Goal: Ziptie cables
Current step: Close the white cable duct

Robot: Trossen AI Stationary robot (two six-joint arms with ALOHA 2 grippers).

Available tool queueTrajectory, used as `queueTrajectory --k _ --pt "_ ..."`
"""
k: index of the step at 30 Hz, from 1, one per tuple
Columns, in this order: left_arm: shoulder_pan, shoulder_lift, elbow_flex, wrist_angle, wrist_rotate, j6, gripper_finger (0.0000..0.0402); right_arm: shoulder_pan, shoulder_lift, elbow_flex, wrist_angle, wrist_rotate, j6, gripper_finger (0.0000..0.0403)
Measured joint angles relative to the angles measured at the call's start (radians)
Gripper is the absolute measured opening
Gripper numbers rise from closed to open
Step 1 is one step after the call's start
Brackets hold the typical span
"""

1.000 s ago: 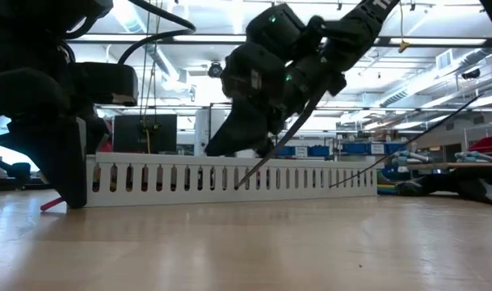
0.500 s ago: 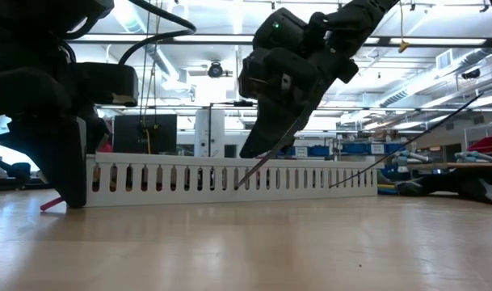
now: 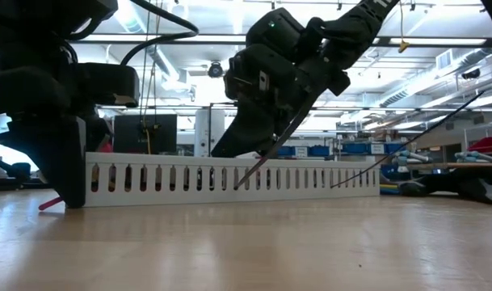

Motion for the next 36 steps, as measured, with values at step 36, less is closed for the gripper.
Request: queueTrajectory --k 36 --pt "0.006 0.000 0.000 -0.010 0.006 0.006 0.0250 -0.021 -0.017 -0.001 -0.042 0.027 -0.026 0.0000"
